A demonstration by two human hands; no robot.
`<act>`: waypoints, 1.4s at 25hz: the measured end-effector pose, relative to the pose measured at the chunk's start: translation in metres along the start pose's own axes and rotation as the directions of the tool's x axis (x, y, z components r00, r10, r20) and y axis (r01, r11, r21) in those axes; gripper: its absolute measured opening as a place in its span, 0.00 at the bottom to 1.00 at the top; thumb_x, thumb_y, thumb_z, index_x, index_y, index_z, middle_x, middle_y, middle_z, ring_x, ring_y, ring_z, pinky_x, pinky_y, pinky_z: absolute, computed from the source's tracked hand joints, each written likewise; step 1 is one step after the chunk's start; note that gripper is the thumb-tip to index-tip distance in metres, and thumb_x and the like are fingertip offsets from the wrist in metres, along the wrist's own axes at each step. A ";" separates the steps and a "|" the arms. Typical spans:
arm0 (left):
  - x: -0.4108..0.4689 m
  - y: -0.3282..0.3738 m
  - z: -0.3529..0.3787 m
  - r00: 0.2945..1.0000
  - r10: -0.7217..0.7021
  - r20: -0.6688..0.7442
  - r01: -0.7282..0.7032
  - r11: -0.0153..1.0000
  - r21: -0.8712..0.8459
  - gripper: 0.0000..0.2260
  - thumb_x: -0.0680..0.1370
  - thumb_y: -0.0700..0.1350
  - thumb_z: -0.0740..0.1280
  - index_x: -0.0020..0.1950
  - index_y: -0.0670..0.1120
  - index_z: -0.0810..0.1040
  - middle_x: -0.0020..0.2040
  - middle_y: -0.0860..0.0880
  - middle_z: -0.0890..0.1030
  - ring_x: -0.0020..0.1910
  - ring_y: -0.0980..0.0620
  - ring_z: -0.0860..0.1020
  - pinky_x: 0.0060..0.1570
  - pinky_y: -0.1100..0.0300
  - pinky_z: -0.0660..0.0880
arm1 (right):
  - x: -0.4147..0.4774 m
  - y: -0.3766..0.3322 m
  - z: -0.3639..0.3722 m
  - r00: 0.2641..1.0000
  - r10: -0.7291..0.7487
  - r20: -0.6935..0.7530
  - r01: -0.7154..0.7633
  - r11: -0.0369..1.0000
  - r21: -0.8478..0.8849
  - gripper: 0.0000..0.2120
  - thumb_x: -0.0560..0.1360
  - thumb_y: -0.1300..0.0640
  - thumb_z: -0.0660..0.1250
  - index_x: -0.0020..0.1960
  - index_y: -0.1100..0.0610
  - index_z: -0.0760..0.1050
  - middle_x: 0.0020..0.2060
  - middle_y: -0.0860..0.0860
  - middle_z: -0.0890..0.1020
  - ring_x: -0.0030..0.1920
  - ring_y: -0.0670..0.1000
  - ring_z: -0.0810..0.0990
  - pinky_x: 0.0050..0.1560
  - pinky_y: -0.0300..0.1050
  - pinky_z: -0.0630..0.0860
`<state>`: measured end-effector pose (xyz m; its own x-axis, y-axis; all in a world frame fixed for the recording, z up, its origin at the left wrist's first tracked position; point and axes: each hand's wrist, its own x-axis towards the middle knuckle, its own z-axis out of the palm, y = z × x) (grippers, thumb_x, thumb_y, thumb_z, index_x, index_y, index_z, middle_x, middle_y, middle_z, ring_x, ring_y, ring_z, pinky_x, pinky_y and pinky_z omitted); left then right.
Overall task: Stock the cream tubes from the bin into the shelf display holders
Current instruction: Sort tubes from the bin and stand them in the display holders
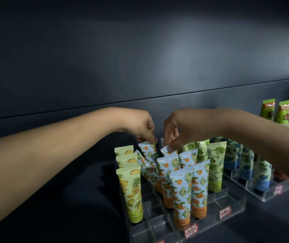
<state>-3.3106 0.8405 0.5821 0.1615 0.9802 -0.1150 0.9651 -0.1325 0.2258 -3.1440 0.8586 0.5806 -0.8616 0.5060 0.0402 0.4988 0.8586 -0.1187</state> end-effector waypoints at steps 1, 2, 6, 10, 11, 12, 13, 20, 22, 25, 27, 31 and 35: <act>0.001 0.001 0.001 1.000 0.006 -0.008 -0.006 1.000 0.008 0.12 0.72 0.48 0.71 0.31 0.46 0.76 0.35 0.45 0.78 0.36 0.52 0.75 0.42 0.58 0.68 | -0.001 0.001 0.000 1.000 0.008 -0.003 -0.008 1.000 -0.007 0.06 0.71 0.50 0.72 0.46 0.51 0.82 0.37 0.40 0.79 0.39 0.39 0.76 0.37 0.24 0.68; 0.001 0.002 0.001 1.000 0.012 -0.013 -0.012 1.000 0.014 0.11 0.72 0.48 0.71 0.33 0.46 0.77 0.36 0.44 0.79 0.37 0.51 0.75 0.43 0.57 0.68 | -0.001 0.001 0.001 1.000 0.011 -0.010 -0.011 1.000 -0.009 0.07 0.71 0.50 0.72 0.46 0.51 0.82 0.36 0.39 0.78 0.39 0.38 0.76 0.37 0.23 0.67; 0.000 0.009 0.004 1.000 0.021 0.021 -0.022 0.997 0.067 0.07 0.70 0.48 0.73 0.37 0.46 0.79 0.33 0.50 0.78 0.34 0.54 0.72 0.41 0.59 0.68 | -0.005 0.005 0.000 0.999 0.023 -0.029 -0.023 1.000 -0.018 0.06 0.70 0.50 0.72 0.45 0.50 0.82 0.35 0.38 0.77 0.38 0.38 0.75 0.35 0.25 0.67; -0.005 0.014 0.000 0.999 0.051 -0.001 -0.050 0.993 0.103 0.07 0.68 0.48 0.75 0.39 0.47 0.81 0.26 0.58 0.76 0.28 0.62 0.71 0.37 0.62 0.67 | -0.011 0.008 0.000 0.998 0.026 -0.050 -0.027 0.999 -0.021 0.05 0.70 0.49 0.72 0.45 0.49 0.82 0.35 0.38 0.78 0.37 0.36 0.75 0.34 0.24 0.66; -0.005 0.016 -0.002 0.998 0.060 -0.026 -0.056 0.991 0.121 0.07 0.68 0.48 0.75 0.40 0.47 0.82 0.26 0.58 0.76 0.28 0.62 0.71 0.36 0.63 0.67 | -0.012 0.008 0.001 0.998 0.024 -0.057 -0.025 0.999 -0.022 0.05 0.70 0.50 0.72 0.45 0.49 0.82 0.36 0.39 0.79 0.37 0.36 0.75 0.34 0.24 0.66; -0.006 0.017 -0.004 0.997 0.066 -0.047 -0.059 0.989 0.136 0.07 0.68 0.49 0.75 0.40 0.47 0.82 0.28 0.58 0.77 0.29 0.61 0.72 0.35 0.64 0.67 | -0.012 0.009 0.001 0.998 0.023 -0.065 -0.024 0.999 -0.021 0.06 0.70 0.50 0.72 0.45 0.49 0.83 0.37 0.39 0.80 0.37 0.37 0.75 0.34 0.24 0.66; -0.006 0.019 -0.005 0.996 0.069 -0.059 -0.059 0.988 0.144 0.07 0.68 0.49 0.75 0.40 0.47 0.82 0.29 0.58 0.77 0.29 0.61 0.72 0.35 0.64 0.67 | -0.013 0.009 0.001 0.997 0.022 -0.075 -0.023 1.000 -0.017 0.06 0.70 0.50 0.72 0.45 0.50 0.83 0.38 0.40 0.80 0.37 0.37 0.75 0.34 0.25 0.66; -0.006 0.023 0.004 1.000 0.013 -0.001 -0.013 0.985 0.170 0.09 0.68 0.50 0.75 0.32 0.50 0.78 0.26 0.59 0.75 0.29 0.60 0.72 0.33 0.65 0.66 | -0.016 0.008 0.002 0.996 0.003 -0.087 -0.004 1.000 -0.013 0.07 0.70 0.48 0.72 0.45 0.50 0.83 0.35 0.37 0.78 0.36 0.34 0.75 0.35 0.24 0.66; -0.008 0.024 0.003 1.000 -0.014 0.005 0.013 0.988 0.156 0.07 0.69 0.51 0.74 0.35 0.50 0.80 0.28 0.59 0.77 0.31 0.61 0.73 0.36 0.65 0.68 | -0.017 0.008 0.003 0.995 -0.001 -0.096 -0.001 1.000 -0.018 0.08 0.70 0.48 0.71 0.46 0.50 0.83 0.35 0.37 0.78 0.36 0.34 0.75 0.37 0.27 0.66; -0.012 0.025 0.002 0.999 -0.037 0.019 0.033 0.987 0.159 0.09 0.70 0.52 0.73 0.42 0.47 0.82 0.31 0.56 0.78 0.33 0.59 0.75 0.38 0.63 0.69 | -0.017 0.008 0.004 0.994 0.002 -0.108 -0.006 0.999 -0.034 0.09 0.70 0.48 0.71 0.47 0.51 0.82 0.35 0.36 0.76 0.36 0.35 0.74 0.38 0.29 0.67; -0.015 0.027 0.002 0.999 -0.044 0.028 0.038 0.985 0.166 0.10 0.71 0.51 0.72 0.44 0.45 0.82 0.32 0.55 0.78 0.34 0.57 0.74 0.38 0.63 0.69 | -0.018 0.008 0.005 0.993 0.005 -0.115 -0.009 0.999 -0.039 0.08 0.70 0.48 0.71 0.47 0.50 0.82 0.34 0.35 0.76 0.36 0.34 0.74 0.38 0.28 0.66; -0.020 0.026 -0.001 0.998 -0.065 0.017 0.061 0.985 0.164 0.12 0.71 0.53 0.71 0.45 0.44 0.82 0.32 0.54 0.78 0.35 0.56 0.75 0.37 0.64 0.68 | -0.018 0.006 0.004 0.991 0.013 -0.132 -0.018 0.999 -0.032 0.06 0.71 0.49 0.71 0.46 0.50 0.82 0.31 0.34 0.75 0.35 0.33 0.74 0.38 0.27 0.66; -0.025 0.023 -0.008 0.993 -0.116 -0.002 0.116 0.989 0.092 0.13 0.74 0.56 0.67 0.43 0.46 0.81 0.23 0.60 0.77 0.33 0.61 0.75 0.31 0.74 0.66 | -0.019 0.005 0.006 0.989 0.017 -0.147 -0.023 0.999 -0.039 0.07 0.71 0.50 0.71 0.47 0.51 0.82 0.32 0.35 0.75 0.35 0.33 0.73 0.38 0.27 0.66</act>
<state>-3.2944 0.8138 0.5974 0.0480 0.9892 -0.1384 0.9922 -0.0312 0.1210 -3.1258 0.8528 0.5734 -0.8298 0.5271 0.1833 0.5217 0.8493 -0.0807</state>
